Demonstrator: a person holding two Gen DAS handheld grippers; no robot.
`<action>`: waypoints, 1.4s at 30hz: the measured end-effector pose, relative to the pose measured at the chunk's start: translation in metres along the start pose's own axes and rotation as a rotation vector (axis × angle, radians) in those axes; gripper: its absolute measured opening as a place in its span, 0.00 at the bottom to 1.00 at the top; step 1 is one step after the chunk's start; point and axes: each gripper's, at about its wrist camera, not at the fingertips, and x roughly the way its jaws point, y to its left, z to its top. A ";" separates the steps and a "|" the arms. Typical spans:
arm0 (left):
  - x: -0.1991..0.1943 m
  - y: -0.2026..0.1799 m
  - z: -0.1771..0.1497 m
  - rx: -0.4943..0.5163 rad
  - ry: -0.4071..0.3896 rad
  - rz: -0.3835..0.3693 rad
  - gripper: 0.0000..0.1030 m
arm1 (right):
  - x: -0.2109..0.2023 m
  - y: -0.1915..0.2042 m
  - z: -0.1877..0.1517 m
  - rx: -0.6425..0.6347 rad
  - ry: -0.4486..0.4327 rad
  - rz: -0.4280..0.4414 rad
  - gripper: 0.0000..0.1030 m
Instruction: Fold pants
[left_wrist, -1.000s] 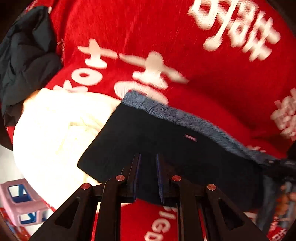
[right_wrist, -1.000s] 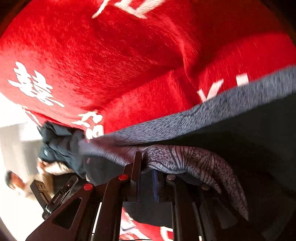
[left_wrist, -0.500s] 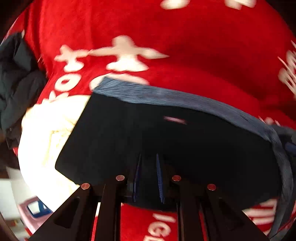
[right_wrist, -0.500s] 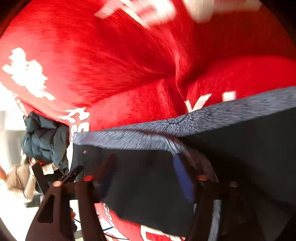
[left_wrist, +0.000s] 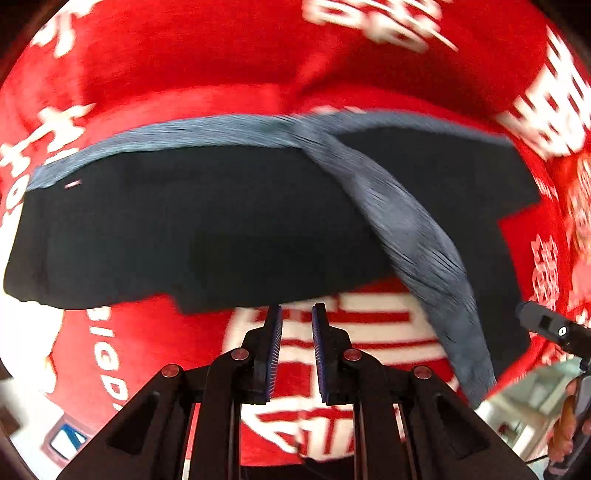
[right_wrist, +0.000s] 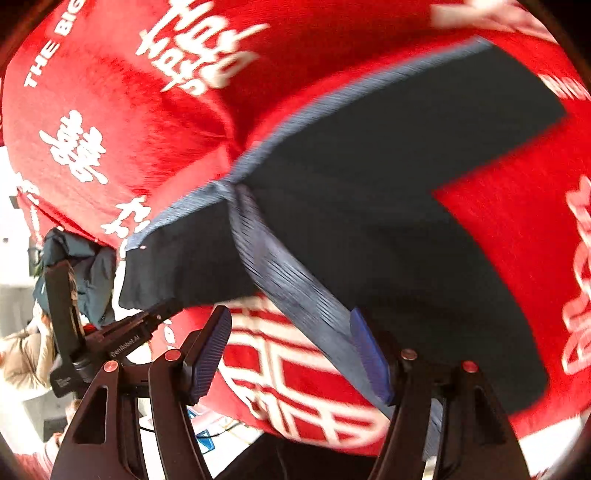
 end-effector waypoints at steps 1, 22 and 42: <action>0.002 -0.009 -0.002 0.027 0.011 0.003 0.18 | -0.005 -0.008 -0.007 0.013 -0.003 -0.014 0.69; 0.005 -0.051 -0.055 0.147 -0.064 -0.007 0.83 | -0.019 -0.104 -0.142 0.235 -0.127 -0.115 0.79; 0.072 -0.110 -0.026 0.084 0.031 -0.059 0.83 | 0.007 -0.140 -0.140 0.196 0.001 0.066 0.45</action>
